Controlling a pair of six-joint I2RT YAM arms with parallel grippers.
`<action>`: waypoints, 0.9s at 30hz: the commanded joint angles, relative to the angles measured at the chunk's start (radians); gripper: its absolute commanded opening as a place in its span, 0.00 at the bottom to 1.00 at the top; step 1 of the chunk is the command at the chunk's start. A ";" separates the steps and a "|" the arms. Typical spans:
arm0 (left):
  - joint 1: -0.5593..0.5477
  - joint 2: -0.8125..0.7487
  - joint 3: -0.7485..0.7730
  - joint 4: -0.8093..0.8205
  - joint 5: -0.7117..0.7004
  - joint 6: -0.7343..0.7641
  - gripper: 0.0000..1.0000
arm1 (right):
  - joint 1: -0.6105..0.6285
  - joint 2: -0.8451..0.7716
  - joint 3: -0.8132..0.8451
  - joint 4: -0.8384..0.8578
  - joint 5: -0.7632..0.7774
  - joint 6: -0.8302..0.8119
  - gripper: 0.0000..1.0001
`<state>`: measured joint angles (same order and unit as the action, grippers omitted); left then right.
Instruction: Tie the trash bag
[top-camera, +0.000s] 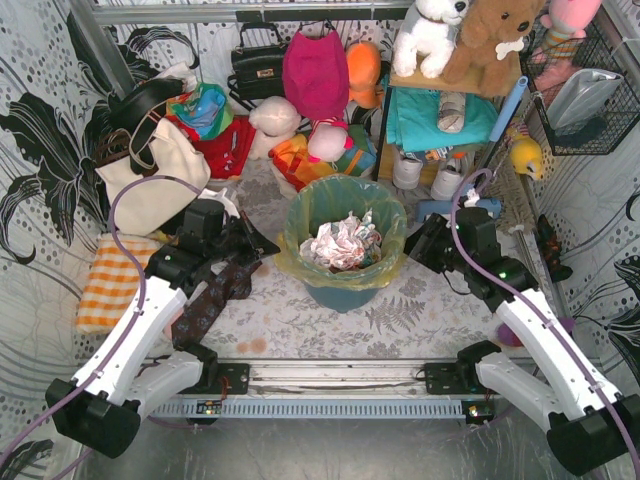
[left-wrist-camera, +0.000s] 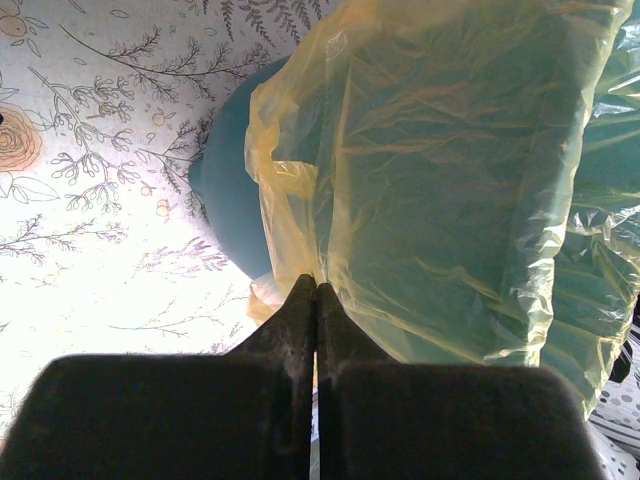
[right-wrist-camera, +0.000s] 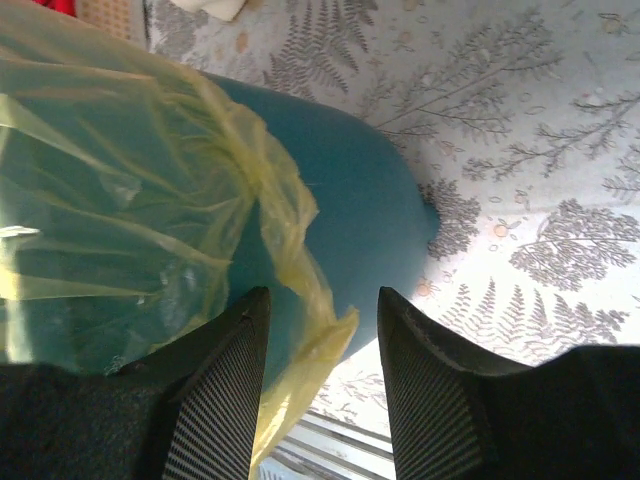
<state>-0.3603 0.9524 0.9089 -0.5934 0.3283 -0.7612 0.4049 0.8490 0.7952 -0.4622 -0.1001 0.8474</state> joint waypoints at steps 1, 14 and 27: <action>-0.008 -0.012 0.035 0.011 -0.008 0.023 0.00 | -0.005 0.006 -0.018 0.097 -0.080 -0.002 0.48; -0.008 -0.022 0.037 0.022 -0.007 0.013 0.00 | -0.005 0.042 -0.063 0.123 -0.080 -0.005 0.27; -0.008 -0.047 0.215 -0.092 -0.071 0.008 0.00 | -0.005 -0.041 0.113 -0.013 -0.076 -0.055 0.00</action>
<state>-0.3603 0.9310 1.0504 -0.6579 0.2871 -0.7616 0.4034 0.8524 0.8097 -0.4358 -0.1654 0.8227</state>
